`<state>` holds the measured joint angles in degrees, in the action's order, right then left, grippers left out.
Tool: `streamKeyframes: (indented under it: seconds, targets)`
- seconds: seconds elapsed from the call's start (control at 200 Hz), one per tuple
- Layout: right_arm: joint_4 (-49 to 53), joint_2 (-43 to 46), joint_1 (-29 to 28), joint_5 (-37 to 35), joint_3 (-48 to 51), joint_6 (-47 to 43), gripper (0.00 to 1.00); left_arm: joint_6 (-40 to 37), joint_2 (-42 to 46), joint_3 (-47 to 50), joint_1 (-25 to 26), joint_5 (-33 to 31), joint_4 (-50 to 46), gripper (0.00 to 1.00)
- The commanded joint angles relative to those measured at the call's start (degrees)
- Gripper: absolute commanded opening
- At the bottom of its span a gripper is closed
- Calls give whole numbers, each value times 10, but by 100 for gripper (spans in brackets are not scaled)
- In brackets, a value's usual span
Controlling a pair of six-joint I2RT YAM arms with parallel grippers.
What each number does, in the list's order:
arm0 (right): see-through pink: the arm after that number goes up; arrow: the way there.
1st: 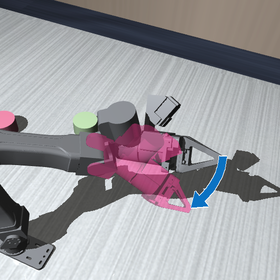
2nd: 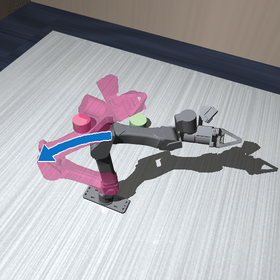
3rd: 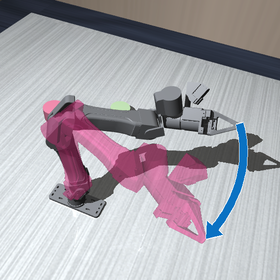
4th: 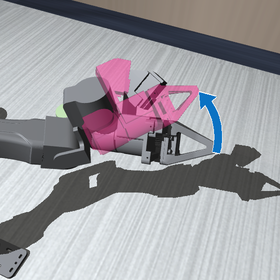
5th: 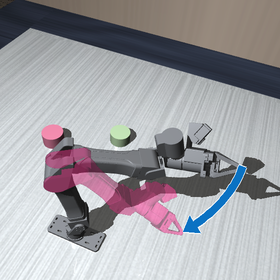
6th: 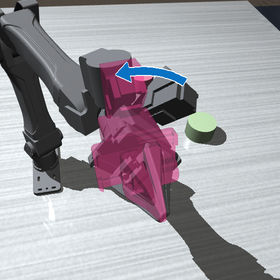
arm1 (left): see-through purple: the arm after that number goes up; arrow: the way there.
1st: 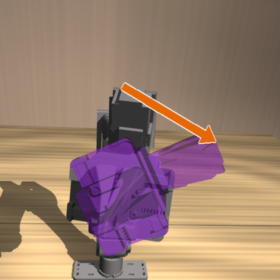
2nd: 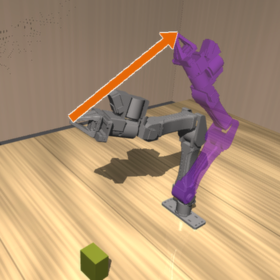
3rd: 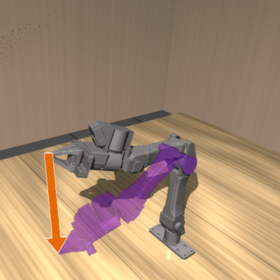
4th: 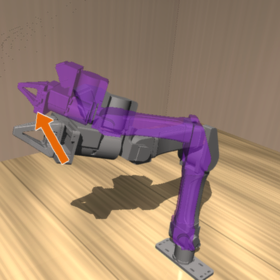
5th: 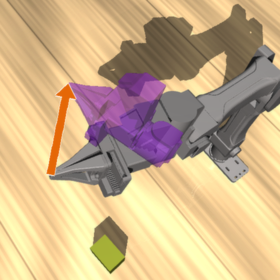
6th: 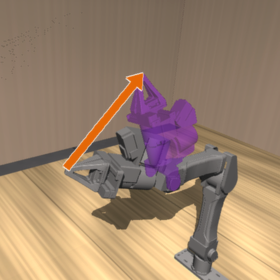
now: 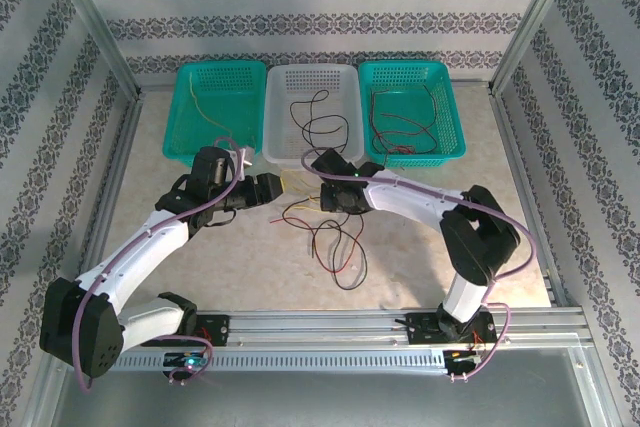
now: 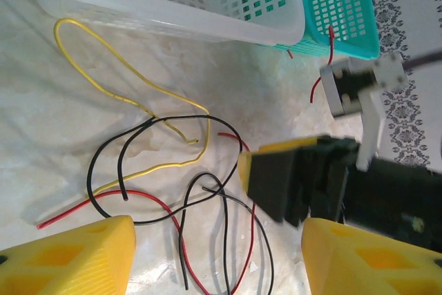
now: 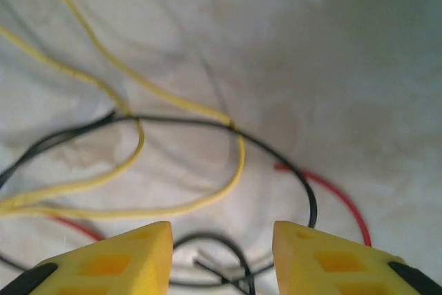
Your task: Untangle the cables
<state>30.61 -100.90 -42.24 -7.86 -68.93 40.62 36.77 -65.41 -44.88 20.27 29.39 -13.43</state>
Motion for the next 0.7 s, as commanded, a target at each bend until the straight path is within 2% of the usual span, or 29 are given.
streamKeyframes:
  seconds: [0.0, 0.07, 0.175, 0.25, 0.33, 0.45, 0.545, 0.695]
  targets:
    - [-26, -19, 10, 26, -31, -48, 38, -19, 18, 1, 6, -13, -27, 64]
    - [-45, -6, -7, 24, -33, -61, 38, -22, 29, 3, 5, -23, -30, 64]
    - [-54, 0, -37, 21, -44, -78, 47, -19, 38, 9, 5, -41, -30, 64]
    - [-48, -20, -49, 20, -63, -84, 53, -15, 35, 8, 5, -42, -29, 64]
    - [-10, -56, -49, 3, -98, -80, 53, -11, 30, 6, 5, -36, -25, 63]
    - [4, -85, -44, -12, -117, -73, 45, -8, 34, 6, 4, -30, -25, 63]
    - [2, -94, -43, -10, -122, -73, 26, -13, 44, 8, 4, -36, -30, 63]
    - [8, -86, -50, -12, -126, -73, 13, -17, 50, 8, 3, -43, -35, 63]
